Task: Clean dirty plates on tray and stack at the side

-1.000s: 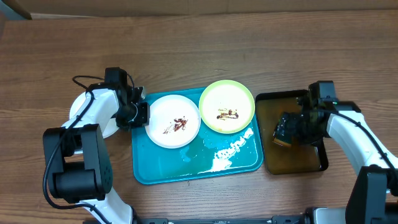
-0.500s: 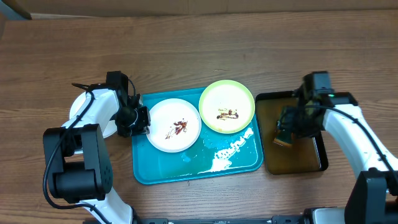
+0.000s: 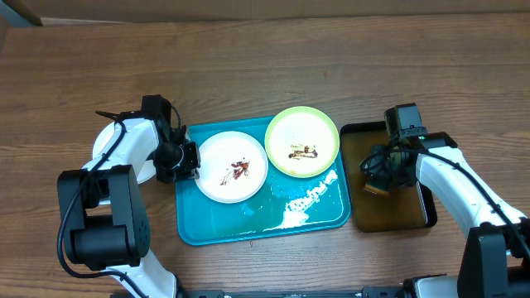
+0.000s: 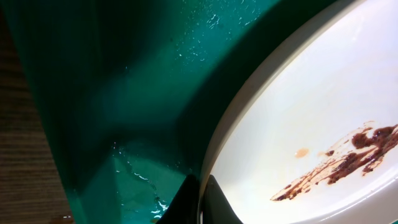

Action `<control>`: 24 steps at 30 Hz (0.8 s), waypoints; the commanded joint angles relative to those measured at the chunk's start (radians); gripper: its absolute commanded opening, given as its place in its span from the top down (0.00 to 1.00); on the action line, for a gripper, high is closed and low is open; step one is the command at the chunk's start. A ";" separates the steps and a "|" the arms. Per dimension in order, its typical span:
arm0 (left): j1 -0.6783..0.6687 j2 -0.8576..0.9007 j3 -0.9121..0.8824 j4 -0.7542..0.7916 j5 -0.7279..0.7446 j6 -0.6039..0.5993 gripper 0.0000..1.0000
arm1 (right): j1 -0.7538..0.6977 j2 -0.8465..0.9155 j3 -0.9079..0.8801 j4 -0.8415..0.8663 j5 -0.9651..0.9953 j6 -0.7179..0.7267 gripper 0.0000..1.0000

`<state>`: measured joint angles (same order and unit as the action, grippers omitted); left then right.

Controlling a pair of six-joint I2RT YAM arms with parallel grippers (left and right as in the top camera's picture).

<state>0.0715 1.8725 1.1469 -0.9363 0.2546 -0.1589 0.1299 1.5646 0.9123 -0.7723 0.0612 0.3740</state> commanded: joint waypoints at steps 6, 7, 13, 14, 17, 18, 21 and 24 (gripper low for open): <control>-0.014 0.019 -0.008 -0.001 0.008 -0.022 0.96 | -0.001 0.003 -0.088 0.080 -0.006 0.032 0.44; -0.014 0.019 -0.008 -0.001 0.008 -0.022 0.96 | -0.001 0.003 -0.098 0.097 -0.019 0.031 0.44; -0.014 0.019 -0.008 -0.003 0.008 -0.022 0.96 | -0.001 0.003 -0.163 0.220 -0.029 0.046 0.77; -0.014 0.019 -0.008 -0.003 0.008 -0.022 0.96 | -0.001 0.003 -0.169 0.228 -0.027 0.046 0.83; -0.014 0.019 -0.008 -0.006 0.008 -0.022 0.96 | -0.001 0.003 -0.179 0.228 0.012 0.075 0.94; -0.014 0.019 -0.008 -0.006 0.008 -0.022 0.96 | -0.001 0.003 -0.179 0.224 0.017 0.076 0.96; -0.014 0.019 -0.008 -0.006 0.008 -0.021 0.96 | -0.001 0.003 -0.174 0.210 0.015 0.072 0.96; -0.014 0.019 -0.008 -0.006 0.008 -0.021 0.96 | -0.001 0.002 -0.126 0.150 -0.019 0.034 0.96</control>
<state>0.0650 1.8725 1.1465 -0.9398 0.2550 -0.1593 0.1307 1.5642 0.7605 -0.5842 0.0494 0.4305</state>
